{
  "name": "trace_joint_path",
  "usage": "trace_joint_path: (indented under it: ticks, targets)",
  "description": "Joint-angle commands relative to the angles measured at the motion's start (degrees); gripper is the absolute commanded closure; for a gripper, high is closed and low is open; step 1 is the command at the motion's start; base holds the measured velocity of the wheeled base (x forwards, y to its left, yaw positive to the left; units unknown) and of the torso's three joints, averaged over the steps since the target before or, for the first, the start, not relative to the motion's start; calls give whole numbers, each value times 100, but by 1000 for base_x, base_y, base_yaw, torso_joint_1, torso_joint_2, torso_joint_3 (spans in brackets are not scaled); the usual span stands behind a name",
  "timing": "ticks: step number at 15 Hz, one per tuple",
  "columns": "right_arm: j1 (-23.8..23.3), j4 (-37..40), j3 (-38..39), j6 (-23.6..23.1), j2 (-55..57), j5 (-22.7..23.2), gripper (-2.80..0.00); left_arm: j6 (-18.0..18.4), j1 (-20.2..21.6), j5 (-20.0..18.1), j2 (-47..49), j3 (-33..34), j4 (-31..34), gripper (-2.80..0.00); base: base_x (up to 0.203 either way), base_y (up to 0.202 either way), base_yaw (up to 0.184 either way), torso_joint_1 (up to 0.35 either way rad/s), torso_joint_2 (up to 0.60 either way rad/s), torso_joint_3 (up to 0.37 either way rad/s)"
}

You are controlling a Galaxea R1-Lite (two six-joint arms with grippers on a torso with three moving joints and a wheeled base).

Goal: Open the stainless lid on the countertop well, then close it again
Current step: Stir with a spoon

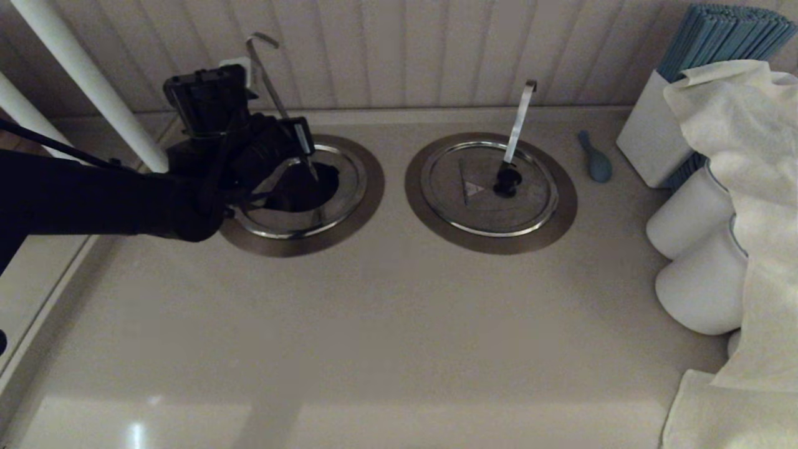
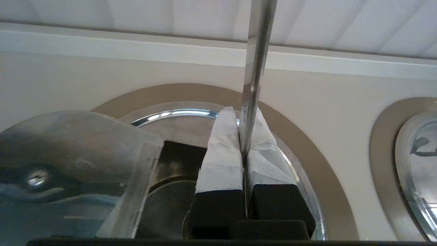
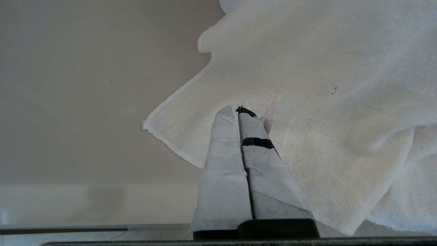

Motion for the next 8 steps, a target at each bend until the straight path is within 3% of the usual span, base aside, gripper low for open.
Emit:
trace_joint_path:
  ticks: [1,4,6,8]
  targets:
    - [1,-1,0,-2,6,1,0,-7,-8,0,-124,50,32,0,0,0,0,0,0,0]
    - [1,-1,0,-2,6,1,0,-62,-6,-99,-482,210,541,0,0,0,0,0,0,0]
    - [1,-1,0,-2,4,1,0,-77,8,-377,-583,354,578,0,0,0,0,0,0,0]
    - [1,-1,0,-2,6,1,0,-43,22,-380,-508,385,598,0,0,0,0,0,0,0]
